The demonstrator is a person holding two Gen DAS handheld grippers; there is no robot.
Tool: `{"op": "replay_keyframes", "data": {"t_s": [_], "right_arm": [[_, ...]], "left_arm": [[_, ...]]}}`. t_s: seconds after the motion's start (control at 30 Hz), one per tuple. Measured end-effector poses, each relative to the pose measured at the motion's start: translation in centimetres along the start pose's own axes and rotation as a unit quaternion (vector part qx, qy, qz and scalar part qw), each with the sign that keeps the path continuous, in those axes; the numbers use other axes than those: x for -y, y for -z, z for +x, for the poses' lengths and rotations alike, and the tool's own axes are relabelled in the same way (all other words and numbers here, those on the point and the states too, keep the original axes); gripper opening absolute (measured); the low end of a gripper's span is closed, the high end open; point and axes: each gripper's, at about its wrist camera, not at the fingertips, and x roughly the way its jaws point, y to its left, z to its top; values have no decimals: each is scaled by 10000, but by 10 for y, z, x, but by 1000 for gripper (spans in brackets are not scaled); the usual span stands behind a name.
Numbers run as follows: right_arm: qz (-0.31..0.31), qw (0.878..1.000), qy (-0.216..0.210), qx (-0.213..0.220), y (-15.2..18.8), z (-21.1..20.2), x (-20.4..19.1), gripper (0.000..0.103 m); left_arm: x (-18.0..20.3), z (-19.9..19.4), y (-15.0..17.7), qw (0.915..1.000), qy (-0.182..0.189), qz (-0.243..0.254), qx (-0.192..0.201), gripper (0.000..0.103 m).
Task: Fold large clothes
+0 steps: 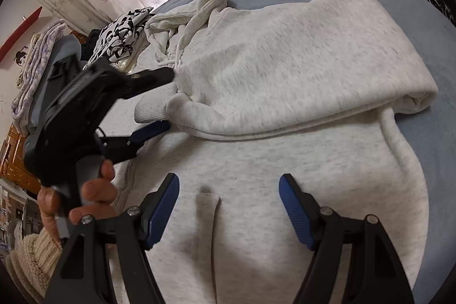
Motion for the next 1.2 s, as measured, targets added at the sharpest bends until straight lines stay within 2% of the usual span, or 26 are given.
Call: {"op": "replay_keyframes", "data": {"t_s": [0.03,0.07,0.1,0.17,0.23,0.37,0.5,0.53,0.6,0.7,0.77,0.8,0.87,0.9,0.93,1.0,1.07,1.2], "right_arm": [[18,10000,2,-2,1,0,1,73],[32,10000,5,-4,1,0,1,73],[36,10000,13,-2,1,-1,1,73],[27,10000,52,-8,1,-2,-1,73],[-7,10000,68,41,0,-7,-4,73],[-126,9995,160,250,-1,-25,-7,73],[-235,9984,291,433,-3,-44,-8,73],[-261,9980,344,470,-4,-48,-7,73],[-298,9974,429,498,-7,-52,-6,73],[-370,9964,622,446,-14,-53,-3,73],[-384,9961,719,326,-22,-50,0,73],[-371,9962,744,261,-29,-48,2,73],[-312,9965,752,188,-42,-46,7,73],[-262,9967,744,166,-49,-46,14,73],[-180,9970,729,164,-61,-46,21,73],[-86,9972,719,174,-78,-43,29,73],[86,9971,732,186,-98,-36,41,73],[368,9963,745,203,-140,-11,67,73]], "left_arm": [[4,4,-2,10000,-7,66,-47,57],[8,6,-4,9999,-14,135,-95,36],[16,8,-6,9995,-129,275,-129,26],[33,3,-10,9975,-346,613,-23,20],[52,-11,-14,9936,-444,1026,186,18],[85,-62,-32,9791,-641,1681,948,17],[80,-114,-53,9628,-942,1987,1570,17],[73,-123,-59,9570,-1159,2046,1700,17],[56,-129,-68,9541,-1416,1999,1726,17],[8,-115,-80,9621,-1715,1677,1301,19],[-24,-98,-80,9640,-1978,1501,947,22],[-37,-88,-79,9656,-2057,1412,738,28],[-66,-73,-78,9731,-2036,1034,288,31],[-78,-71,-78,9787,-1882,794,205,36],[-85,-72,-77,9832,-1707,605,220,40],[-96,-79,-79,9879,-1461,386,353,59],[-103,-86,-83,9894,-1324,248,546,67],[-113,-93,-91,9910,-1142,109,685,68]]}}
